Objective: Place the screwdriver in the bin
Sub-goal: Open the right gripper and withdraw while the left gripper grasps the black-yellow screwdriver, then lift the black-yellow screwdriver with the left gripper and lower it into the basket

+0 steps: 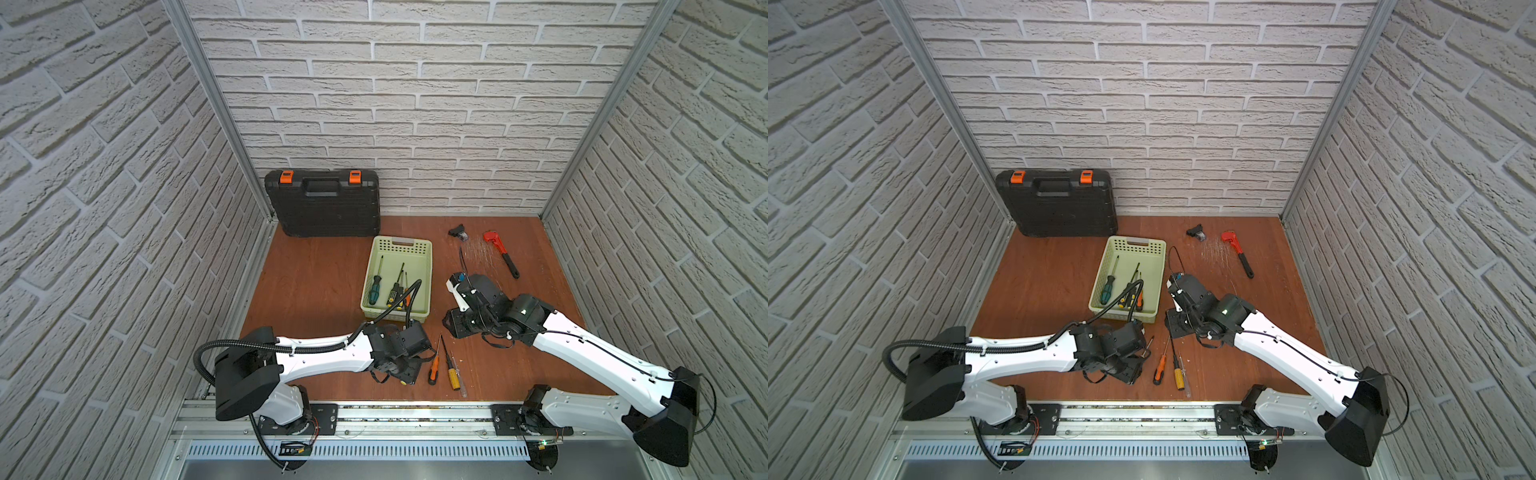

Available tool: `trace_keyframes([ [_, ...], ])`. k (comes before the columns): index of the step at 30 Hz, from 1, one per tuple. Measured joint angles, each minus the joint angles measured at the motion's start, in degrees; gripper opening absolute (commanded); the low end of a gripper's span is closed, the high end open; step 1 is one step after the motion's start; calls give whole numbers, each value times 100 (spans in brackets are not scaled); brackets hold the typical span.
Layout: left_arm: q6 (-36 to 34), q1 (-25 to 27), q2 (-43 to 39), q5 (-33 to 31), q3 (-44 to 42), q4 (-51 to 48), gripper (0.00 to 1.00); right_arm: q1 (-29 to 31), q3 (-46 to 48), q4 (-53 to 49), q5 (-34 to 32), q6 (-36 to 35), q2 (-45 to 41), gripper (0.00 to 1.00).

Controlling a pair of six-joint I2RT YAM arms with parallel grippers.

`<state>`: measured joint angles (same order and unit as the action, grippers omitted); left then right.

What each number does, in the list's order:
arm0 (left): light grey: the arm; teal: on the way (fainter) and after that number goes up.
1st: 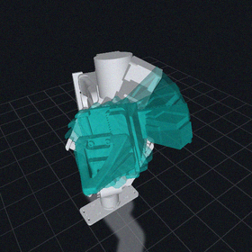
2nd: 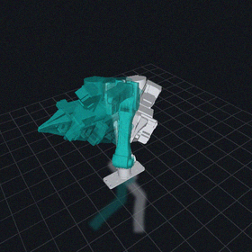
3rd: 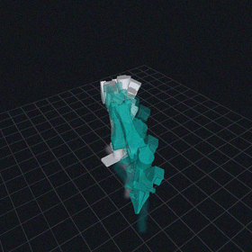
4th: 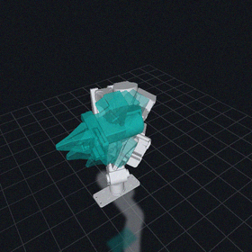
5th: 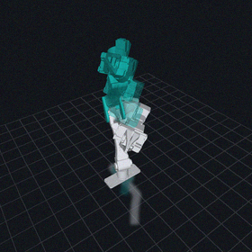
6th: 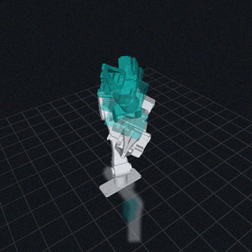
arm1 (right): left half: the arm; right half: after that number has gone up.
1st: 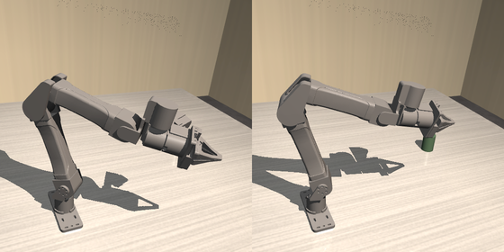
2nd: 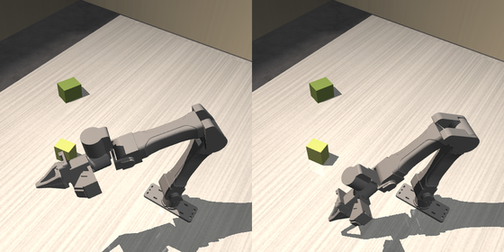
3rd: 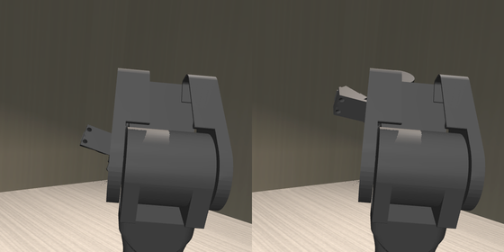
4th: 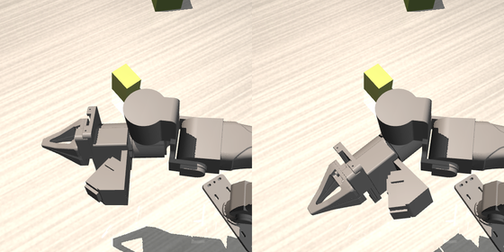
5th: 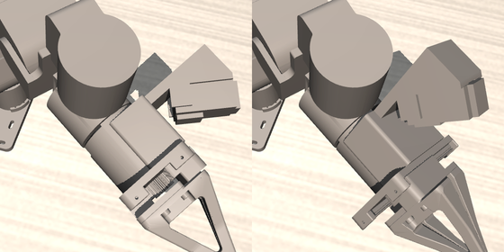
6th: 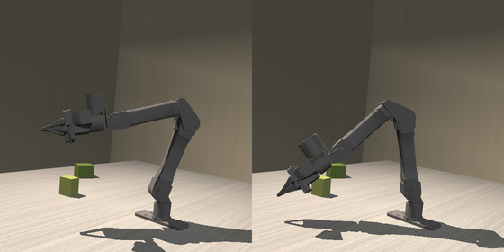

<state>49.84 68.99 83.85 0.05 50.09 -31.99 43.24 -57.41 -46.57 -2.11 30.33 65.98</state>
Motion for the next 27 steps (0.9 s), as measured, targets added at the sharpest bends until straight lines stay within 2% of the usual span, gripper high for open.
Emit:
trace_keyframes([
  [6, -37, -153, 308, 197, 0, 120, 57, 0, 326, 46, 0, 122, -101, 42],
  [14, -57, -50, 833, 415, 55, 232, 50, 0, 483, 57, -4, 234, -350, 42],
  [19, 7, -24, 861, 468, 72, 269, 46, 0, 551, 11, -87, 317, -568, 43],
  [21, 42, -24, 872, 483, 74, 275, 38, 0, 553, 7, -114, 337, -614, 43],
  [23, 83, -22, 914, 516, 87, 289, 19, 0, 553, 7, -142, 341, -638, 43],
  [27, 142, 9, 942, 522, 116, 295, 15, 0, 557, 2, -177, 341, -638, 43],
])
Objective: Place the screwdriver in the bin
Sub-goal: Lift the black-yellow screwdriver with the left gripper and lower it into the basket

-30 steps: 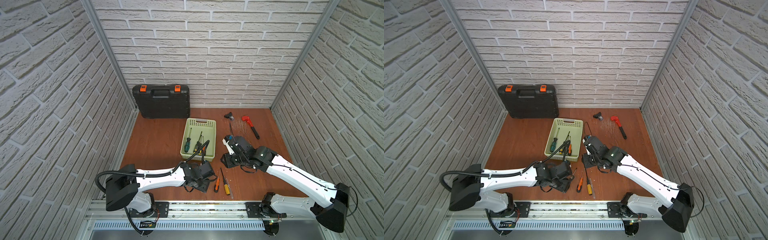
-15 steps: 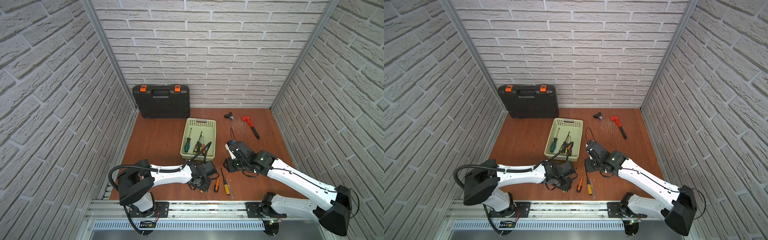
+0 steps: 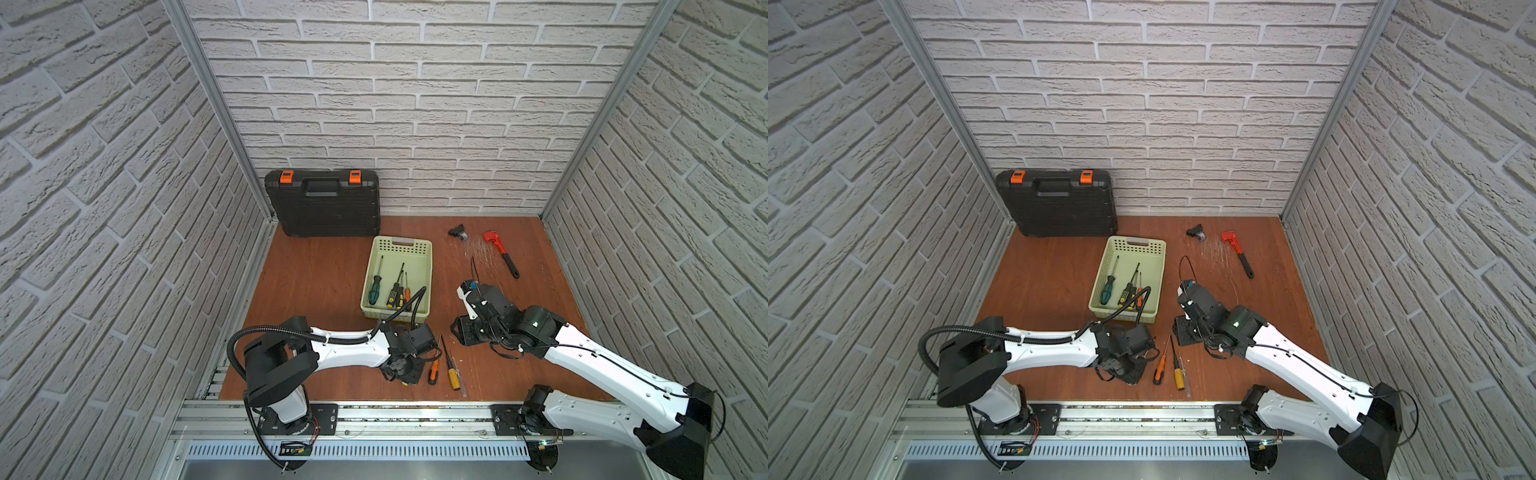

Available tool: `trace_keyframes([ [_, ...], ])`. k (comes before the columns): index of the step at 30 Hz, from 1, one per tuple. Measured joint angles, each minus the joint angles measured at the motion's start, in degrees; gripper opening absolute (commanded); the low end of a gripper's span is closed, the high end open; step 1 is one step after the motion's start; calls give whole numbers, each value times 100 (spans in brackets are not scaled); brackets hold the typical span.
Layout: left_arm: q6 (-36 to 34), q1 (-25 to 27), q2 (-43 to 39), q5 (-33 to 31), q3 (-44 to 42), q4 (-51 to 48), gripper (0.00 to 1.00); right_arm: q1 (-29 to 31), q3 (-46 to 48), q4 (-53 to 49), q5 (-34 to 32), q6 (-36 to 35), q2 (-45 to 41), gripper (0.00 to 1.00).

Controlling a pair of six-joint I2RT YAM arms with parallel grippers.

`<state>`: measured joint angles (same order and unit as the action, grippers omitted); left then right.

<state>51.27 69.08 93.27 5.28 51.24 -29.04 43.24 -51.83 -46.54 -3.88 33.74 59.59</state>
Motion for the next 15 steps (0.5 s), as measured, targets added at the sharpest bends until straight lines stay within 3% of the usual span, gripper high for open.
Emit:
trace_keyframes([
  [3, 55, 39, -39, -31, -17, -4, 7, 0, 2, -2, -17, 0, 0, 43],
  [6, 186, 114, -323, -103, -153, -107, 6, 0, 2, -2, -22, 0, 0, 43],
  [15, 763, 149, -2221, -216, -581, -627, 6, -68, -59, -15, -37, -35, 15, 44],
])
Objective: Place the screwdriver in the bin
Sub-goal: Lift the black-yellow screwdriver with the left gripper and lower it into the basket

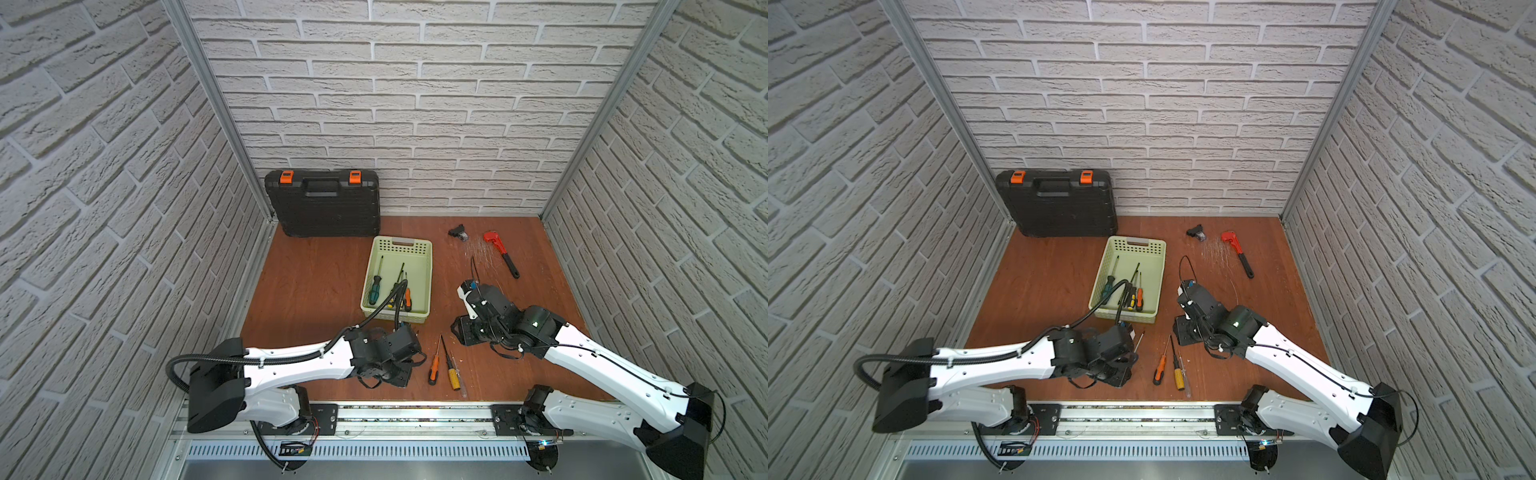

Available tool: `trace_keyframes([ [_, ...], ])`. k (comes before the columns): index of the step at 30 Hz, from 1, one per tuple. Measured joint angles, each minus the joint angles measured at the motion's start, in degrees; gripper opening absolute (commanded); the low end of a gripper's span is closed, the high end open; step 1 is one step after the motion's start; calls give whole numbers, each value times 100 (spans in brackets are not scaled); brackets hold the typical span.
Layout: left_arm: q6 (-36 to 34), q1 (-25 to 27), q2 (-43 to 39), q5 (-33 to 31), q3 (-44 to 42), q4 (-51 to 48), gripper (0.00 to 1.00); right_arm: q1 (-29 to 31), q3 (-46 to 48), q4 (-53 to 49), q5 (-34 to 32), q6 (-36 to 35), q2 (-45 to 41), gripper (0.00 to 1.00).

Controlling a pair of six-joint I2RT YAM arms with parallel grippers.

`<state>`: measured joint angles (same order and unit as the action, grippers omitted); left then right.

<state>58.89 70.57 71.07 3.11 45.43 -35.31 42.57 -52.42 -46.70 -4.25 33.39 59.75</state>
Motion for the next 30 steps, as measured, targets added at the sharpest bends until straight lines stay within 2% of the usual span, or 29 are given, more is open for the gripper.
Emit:
trace_keyframes([
  [3, 98, -105, -509, -39, -48, -446, 6, -118, -160, -9, 2, -87, 35, 43],
  [5, 72, -352, -721, -50, 74, -798, 6, -216, -247, 15, 24, -116, 66, 43],
  [9, -275, -1209, -748, 72, 734, -1244, 8, -422, -262, 63, 153, -177, 157, 42],
  [12, -745, -1921, -444, 238, 1534, -1403, 8, -577, -267, 66, 269, -278, 350, 42],
  [16, -1329, -2761, 581, 483, 2601, -1307, 8, -723, -267, 146, 417, -358, 520, 40],
  [19, -1650, -3112, 1641, 527, 3244, -1095, 8, -752, -267, 212, 476, -385, 566, 40],
  [25, -2033, -3279, 3676, 671, 4518, -933, 7, -754, -205, 236, 570, -431, 562, 40],
  [30, -2081, -3257, 4507, 809, 5012, -931, 8, -754, 170, 227, 581, -424, 442, 40],
])
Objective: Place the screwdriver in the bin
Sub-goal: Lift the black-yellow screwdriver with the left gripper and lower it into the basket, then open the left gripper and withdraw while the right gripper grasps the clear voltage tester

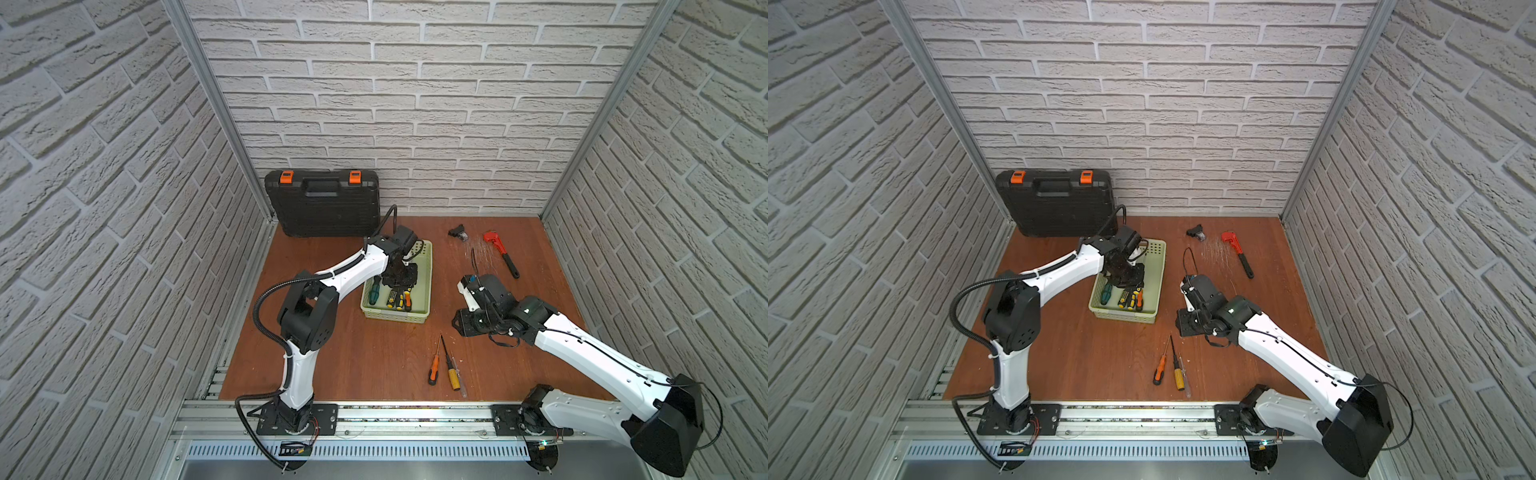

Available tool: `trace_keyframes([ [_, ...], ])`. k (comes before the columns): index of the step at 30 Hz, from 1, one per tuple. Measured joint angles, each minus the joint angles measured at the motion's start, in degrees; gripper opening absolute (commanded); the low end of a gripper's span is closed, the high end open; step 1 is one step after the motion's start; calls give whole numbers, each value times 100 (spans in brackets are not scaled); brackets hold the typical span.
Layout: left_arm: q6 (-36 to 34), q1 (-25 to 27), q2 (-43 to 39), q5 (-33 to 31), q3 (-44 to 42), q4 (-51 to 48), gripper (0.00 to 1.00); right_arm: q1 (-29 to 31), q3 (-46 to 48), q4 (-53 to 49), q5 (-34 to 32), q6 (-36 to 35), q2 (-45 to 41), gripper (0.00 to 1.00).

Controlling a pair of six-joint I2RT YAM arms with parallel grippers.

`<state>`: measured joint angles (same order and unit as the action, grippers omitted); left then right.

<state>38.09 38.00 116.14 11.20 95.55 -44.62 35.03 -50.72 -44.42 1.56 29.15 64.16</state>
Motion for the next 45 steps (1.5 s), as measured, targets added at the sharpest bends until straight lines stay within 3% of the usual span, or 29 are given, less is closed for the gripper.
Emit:
trace_keyframes([
  [16, 181, 411, 914, -7, 382, 116, 11, 0, 472, 136, 267, 90, -122, 41],
  [22, 271, 407, 914, -87, 339, 304, 29, 0, 542, 138, 258, 109, -337, 41],
  [33, 330, 407, 896, -125, 133, 568, 42, 0, 634, 140, 256, 168, -343, 42],
  [39, 352, 409, 463, -205, -188, 643, 47, 0, 629, 133, 221, 170, -284, 41],
  [45, 245, 424, -909, -374, -986, 730, 52, 61, 647, 42, 109, 308, -258, 42],
])
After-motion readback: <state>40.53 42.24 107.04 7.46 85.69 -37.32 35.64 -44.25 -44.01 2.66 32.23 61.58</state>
